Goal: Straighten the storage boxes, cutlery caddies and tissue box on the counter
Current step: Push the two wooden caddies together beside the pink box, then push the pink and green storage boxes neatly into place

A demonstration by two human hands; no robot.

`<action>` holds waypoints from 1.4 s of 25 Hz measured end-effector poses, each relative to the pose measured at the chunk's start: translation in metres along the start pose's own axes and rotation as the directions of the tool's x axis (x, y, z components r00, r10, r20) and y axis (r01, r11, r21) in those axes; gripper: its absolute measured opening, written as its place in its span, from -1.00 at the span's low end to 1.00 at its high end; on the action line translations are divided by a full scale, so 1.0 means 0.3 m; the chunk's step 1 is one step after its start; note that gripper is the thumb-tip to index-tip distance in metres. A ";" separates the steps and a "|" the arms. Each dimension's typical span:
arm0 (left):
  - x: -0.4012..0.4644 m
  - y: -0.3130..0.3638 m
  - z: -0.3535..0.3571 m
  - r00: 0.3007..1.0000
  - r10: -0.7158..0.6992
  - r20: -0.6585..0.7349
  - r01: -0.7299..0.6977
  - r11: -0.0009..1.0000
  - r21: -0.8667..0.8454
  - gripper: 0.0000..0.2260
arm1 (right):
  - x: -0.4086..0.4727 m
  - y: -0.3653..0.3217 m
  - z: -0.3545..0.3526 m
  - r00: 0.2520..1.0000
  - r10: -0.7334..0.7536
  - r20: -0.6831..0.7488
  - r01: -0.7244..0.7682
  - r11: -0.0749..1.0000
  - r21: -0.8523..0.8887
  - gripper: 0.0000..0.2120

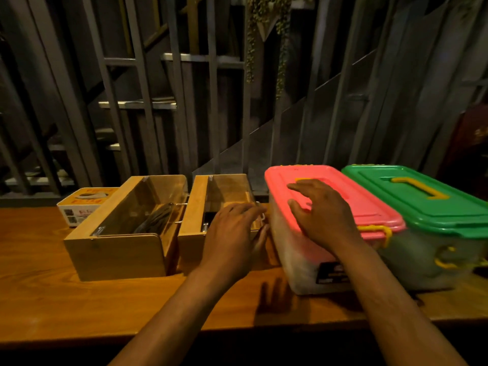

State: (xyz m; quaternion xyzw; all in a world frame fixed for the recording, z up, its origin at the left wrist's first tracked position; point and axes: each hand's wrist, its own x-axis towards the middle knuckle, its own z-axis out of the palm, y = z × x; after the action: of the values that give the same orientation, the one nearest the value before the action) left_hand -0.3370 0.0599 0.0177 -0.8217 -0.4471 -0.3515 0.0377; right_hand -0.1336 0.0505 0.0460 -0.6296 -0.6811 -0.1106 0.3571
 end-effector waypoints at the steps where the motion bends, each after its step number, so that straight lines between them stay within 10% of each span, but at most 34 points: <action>1: 0.014 0.055 0.016 1.000 0.021 -0.010 -0.021 0.999 -0.025 -0.64 | -0.017 0.064 -0.025 1.000 0.021 0.008 -0.021 1.000 -0.004 -0.65; 10: 0.063 0.427 0.255 0.996 -0.072 0.047 0.068 0.994 0.080 -0.52 | -0.113 0.452 -0.191 0.971 -0.015 0.240 0.020 1.000 -0.015 -0.32; 35: 0.270 0.289 0.394 0.987 -0.147 0.068 0.137 0.981 0.135 -0.50 | 0.110 0.591 -0.035 0.912 -0.127 0.390 0.131 0.991 0.016 -0.10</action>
State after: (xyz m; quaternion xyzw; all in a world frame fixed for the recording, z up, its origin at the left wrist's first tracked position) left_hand -0.1780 0.1099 0.0003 -0.7965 -0.5277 -0.2912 0.0482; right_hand 0.0377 0.1023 0.0214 -0.5945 -0.7781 -0.0096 0.2028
